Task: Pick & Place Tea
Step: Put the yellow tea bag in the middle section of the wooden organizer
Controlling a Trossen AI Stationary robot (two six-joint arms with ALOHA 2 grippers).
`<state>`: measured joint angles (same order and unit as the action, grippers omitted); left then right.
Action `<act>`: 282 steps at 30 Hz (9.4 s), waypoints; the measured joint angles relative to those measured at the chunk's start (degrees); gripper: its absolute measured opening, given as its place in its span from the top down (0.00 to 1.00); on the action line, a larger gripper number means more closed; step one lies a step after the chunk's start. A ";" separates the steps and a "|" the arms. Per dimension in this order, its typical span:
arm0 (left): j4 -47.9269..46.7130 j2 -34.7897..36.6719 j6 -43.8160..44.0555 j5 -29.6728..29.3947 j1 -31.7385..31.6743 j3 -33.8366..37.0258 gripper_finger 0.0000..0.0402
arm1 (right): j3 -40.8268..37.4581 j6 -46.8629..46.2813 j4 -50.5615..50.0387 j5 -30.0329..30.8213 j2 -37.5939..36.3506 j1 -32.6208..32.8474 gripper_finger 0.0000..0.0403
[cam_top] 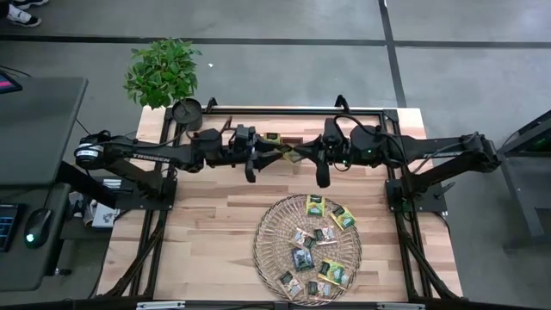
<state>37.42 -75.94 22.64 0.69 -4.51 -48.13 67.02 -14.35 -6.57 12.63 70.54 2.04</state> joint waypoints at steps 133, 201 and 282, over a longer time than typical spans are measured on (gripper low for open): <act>-60.75 -24.59 -30.24 6.36 -26.23 -23.36 0.67 | 0.00 -9.72 -25.49 1.98 -8.02 0.00 0.50; -37.55 -32.74 -1.34 24.28 -2.89 -23.45 0.66 | -23.91 -36.07 -12.15 -9.15 18.17 14.29 1.00; -27.46 -41.66 25.60 14.45 -0.31 -23.99 0.61 | -24.06 -47.17 -11.11 -10.17 22.18 11.43 1.00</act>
<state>9.96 -117.60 48.24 15.13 -4.82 -72.12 42.96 -61.52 -17.68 2.46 92.73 13.47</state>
